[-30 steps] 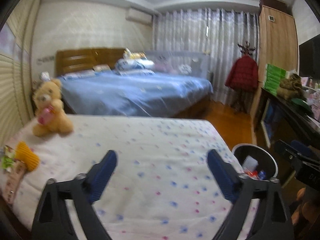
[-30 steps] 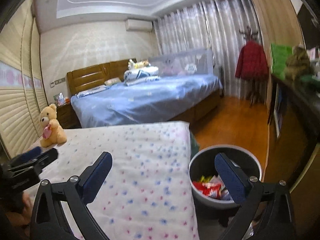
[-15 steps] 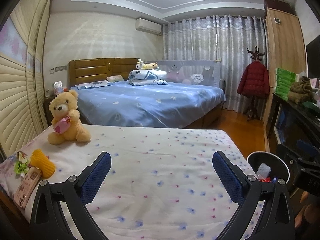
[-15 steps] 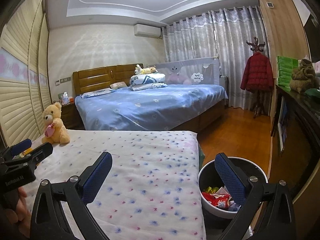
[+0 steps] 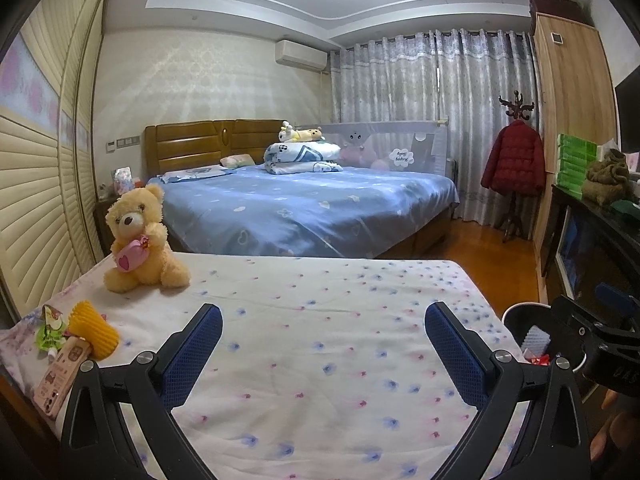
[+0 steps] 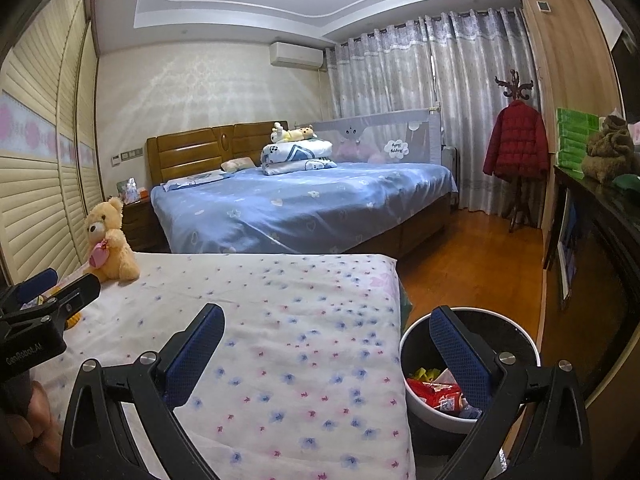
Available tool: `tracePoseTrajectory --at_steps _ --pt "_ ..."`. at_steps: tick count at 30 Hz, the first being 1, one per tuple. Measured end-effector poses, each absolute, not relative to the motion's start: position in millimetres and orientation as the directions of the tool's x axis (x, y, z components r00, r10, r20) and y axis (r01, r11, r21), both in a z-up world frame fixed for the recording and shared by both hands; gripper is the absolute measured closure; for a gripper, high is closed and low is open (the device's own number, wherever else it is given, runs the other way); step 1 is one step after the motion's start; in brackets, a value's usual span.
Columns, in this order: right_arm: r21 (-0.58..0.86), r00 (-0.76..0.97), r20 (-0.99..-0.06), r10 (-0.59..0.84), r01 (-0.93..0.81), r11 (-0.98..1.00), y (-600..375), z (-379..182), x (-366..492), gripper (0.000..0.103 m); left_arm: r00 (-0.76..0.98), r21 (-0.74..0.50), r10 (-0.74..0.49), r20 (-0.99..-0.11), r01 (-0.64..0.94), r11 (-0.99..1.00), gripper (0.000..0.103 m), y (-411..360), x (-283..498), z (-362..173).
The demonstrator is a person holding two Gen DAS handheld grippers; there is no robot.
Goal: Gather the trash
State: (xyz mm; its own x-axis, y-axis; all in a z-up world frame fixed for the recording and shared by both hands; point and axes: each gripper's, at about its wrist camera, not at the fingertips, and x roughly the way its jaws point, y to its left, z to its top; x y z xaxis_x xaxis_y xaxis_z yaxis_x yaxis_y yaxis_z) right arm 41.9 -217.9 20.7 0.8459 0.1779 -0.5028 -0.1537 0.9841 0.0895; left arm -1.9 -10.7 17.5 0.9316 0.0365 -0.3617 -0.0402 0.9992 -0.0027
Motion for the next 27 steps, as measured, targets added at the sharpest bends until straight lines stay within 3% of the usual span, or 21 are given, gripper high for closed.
tracePoseTrajectory --at_steps 27 --pt "0.096 0.839 -0.507 0.196 -0.171 0.981 -214.1 19.5 40.1 0.000 0.932 0.004 0.050 -0.360 -0.052 0.999 0.001 -6.3 3.5 13.1"
